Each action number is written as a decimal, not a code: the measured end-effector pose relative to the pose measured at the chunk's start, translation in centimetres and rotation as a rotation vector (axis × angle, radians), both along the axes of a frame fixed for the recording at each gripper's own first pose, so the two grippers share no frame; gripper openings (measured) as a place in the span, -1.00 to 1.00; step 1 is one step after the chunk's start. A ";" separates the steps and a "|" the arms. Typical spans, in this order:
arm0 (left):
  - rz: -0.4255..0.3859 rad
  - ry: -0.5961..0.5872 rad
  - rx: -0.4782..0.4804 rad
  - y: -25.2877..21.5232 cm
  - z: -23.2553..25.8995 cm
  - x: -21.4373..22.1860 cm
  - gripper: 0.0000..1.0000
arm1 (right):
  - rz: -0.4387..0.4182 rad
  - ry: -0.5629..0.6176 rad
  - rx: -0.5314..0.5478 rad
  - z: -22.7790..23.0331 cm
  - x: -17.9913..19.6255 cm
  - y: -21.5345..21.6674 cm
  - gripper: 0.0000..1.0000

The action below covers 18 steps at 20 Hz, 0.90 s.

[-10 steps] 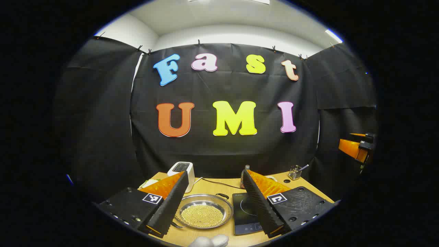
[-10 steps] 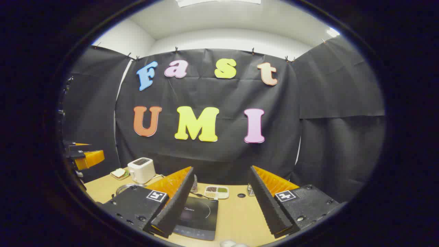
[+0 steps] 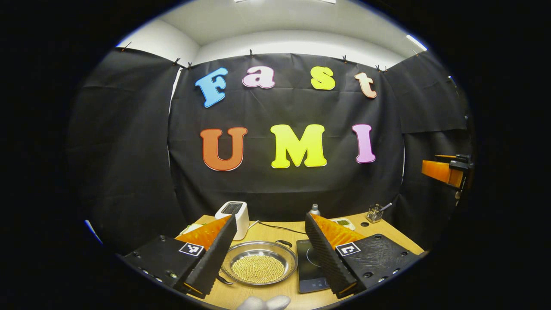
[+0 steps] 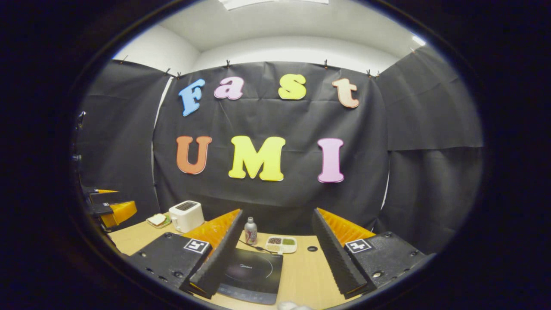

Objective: First push the handle of the pot to place it horizontally, then grasp the pot with both hands and set it on the induction cooktop.

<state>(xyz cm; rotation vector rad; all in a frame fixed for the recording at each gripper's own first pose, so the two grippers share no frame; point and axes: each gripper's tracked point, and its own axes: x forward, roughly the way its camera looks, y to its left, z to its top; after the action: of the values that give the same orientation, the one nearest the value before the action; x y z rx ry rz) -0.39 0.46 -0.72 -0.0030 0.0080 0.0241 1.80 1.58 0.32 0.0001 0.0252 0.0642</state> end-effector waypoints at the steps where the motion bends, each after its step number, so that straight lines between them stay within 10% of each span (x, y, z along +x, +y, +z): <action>1: 0.005 -0.001 -0.001 0.2 0.0 0.1 0.91 | 0.006 0.002 -0.001 0.1 0.1 0.1 0.94; 11: 0.013 -0.019 0.021 0.5 0.1 1.2 0.89 | 0.025 0.014 -0.009 -0.5 0.7 0.7 0.94; 14: -0.060 0.042 -0.009 -1.0 -1.3 1.4 0.45 | 0.027 0.032 0.000 -1.0 0.7 0.7 0.94; 17: -0.076 0.088 -0.008 -0.9 -2.7 2.0 -0.88 | 0.013 0.042 0.000 -1.4 0.1 -0.1 0.96; 18: -0.085 0.123 -0.007 -1.0 -3.8 2.3 -0.93 | 0.006 0.043 -0.002 -1.5 -0.1 -0.3 0.94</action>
<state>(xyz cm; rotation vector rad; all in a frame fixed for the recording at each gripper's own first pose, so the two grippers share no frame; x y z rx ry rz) 1.93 -0.52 -4.56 -0.0086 0.1309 -0.0610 1.67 1.24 -1.23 -0.0007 0.0679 0.0704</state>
